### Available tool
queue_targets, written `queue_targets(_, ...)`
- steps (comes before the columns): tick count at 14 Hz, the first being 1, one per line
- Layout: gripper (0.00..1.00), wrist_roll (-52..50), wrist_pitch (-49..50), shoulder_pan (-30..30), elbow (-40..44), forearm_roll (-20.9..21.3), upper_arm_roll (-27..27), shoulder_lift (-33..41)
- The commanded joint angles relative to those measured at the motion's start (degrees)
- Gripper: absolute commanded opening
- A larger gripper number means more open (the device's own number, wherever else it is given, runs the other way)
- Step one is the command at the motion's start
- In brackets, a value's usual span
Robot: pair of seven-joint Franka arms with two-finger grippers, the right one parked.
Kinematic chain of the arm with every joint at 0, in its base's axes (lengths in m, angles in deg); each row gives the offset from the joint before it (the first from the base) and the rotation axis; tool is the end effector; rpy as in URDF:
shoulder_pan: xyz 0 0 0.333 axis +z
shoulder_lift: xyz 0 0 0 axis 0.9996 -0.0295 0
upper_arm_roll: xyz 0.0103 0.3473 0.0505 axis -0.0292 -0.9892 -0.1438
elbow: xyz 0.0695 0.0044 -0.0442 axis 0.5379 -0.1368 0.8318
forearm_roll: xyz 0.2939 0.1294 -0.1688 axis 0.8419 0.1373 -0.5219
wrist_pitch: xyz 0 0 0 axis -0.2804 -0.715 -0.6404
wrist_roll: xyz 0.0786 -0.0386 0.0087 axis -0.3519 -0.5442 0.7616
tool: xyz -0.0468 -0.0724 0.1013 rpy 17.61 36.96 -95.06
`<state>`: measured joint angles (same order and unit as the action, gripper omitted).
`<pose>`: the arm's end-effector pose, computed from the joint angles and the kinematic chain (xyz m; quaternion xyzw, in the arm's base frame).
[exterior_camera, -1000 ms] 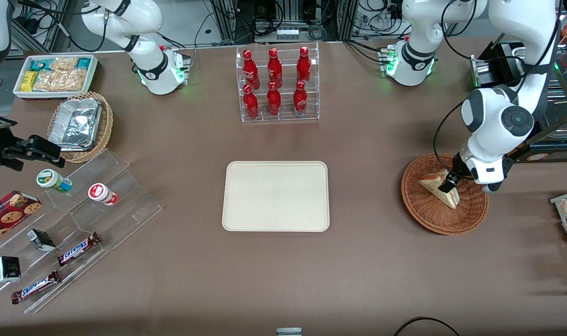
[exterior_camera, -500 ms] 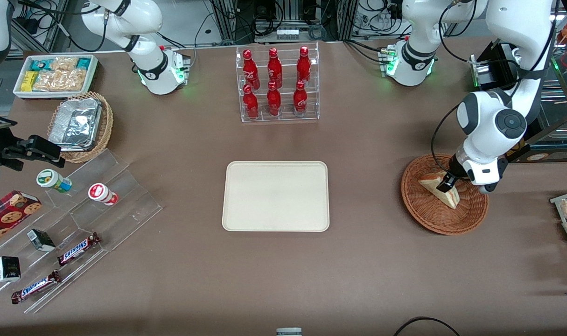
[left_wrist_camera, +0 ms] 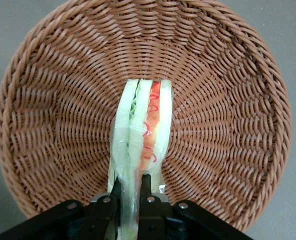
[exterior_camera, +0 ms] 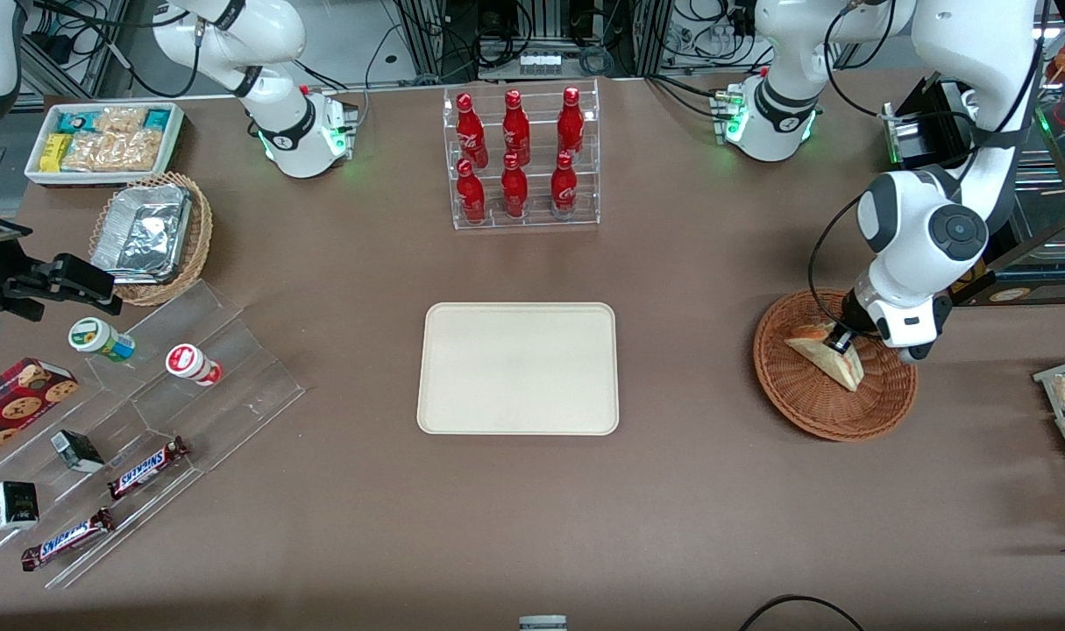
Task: Place sandwich from basket to tray
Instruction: 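Close the left gripper on the wrapped sandwich's edge, then lift the sandwich and carry it over the cream tray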
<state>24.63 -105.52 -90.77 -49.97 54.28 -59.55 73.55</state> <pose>0.5017 -0.0010 0.3053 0.8986 0.4384 0.0177 0.0046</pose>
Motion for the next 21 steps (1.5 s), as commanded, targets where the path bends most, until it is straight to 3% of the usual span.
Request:
queue_targets(1,0.12,0.6,10.4,-0.4,3.1,0.2,0.2,6.3)
queue_targets(4,0.12,3.7,28.2,-3.0,15.4,0.6,0.2,6.7)
queue_targets(7,0.13,4.4,36.4,-8.0,24.2,0.7,0.2,6.2)
queue_targets(11,0.13,3.4,39.0,-16.2,30.6,0.6,0.2,4.4)
queue_targets(15,0.13,5.5,41.6,-26.4,38.0,0.7,0.2,-4.0)
queue_targets(21,0.13,9.7,36.4,-34.6,46.7,0.5,0.2,-17.5)
